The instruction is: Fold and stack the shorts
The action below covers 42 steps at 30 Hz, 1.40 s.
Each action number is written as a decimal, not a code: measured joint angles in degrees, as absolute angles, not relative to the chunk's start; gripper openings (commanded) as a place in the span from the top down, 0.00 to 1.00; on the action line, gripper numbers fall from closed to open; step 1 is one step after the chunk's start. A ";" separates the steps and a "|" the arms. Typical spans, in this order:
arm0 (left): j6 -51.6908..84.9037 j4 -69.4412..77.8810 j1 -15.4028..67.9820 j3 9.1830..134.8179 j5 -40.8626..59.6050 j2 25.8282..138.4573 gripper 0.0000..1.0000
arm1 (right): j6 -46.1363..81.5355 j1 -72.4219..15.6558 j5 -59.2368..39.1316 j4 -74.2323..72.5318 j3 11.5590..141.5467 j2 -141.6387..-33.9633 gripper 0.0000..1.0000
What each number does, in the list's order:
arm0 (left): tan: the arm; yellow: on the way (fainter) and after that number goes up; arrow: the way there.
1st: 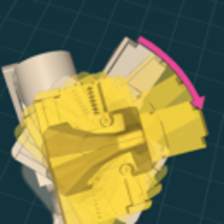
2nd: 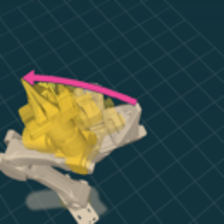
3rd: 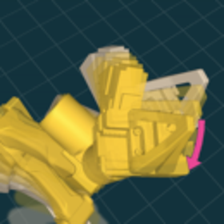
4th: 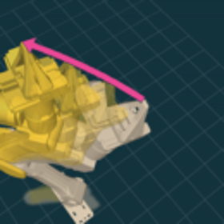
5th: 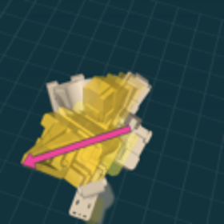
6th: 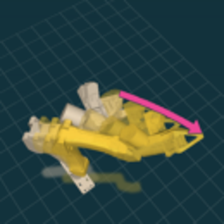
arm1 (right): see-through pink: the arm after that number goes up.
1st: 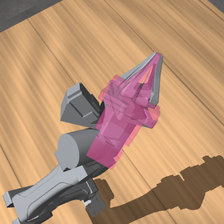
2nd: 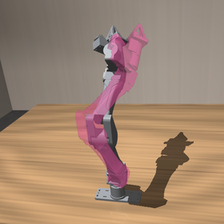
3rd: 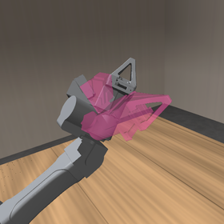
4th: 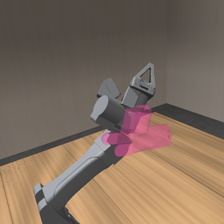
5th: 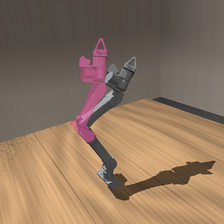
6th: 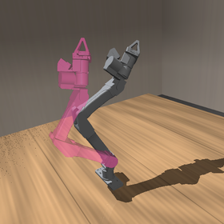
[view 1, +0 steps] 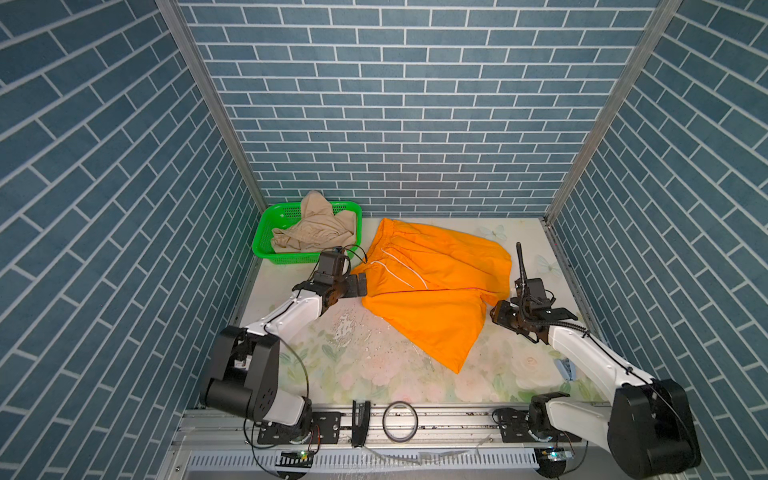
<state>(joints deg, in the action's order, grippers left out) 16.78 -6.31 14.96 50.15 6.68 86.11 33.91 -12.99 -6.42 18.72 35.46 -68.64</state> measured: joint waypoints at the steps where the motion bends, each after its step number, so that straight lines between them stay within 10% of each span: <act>1: 16.08 -5.23 14.83 50.81 7.66 87.61 0.00 | 34.24 -12.95 -6.74 16.93 35.46 -70.28 0.55; 20: 11.84 -1.26 13.63 53.71 13.21 97.30 0.10 | 34.48 -12.58 -9.93 -0.93 35.66 -86.15 0.67; 25: 11.29 -0.99 13.63 55.18 13.85 100.29 0.28 | 34.76 -12.58 -10.98 -3.33 35.20 -87.07 0.84; 30: 11.20 -0.69 13.63 55.55 14.74 101.86 0.78 | 35.48 -12.58 -11.94 -5.34 34.11 -87.44 1.00; 42: 11.29 -5.17 13.65 56.49 13.04 100.82 0.96 | 32.95 -11.97 -0.43 13.96 40.21 -79.77 1.00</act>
<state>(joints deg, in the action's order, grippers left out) 11.29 -5.17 13.65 56.49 13.04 100.82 32.95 -11.97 -0.43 13.96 40.21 -79.77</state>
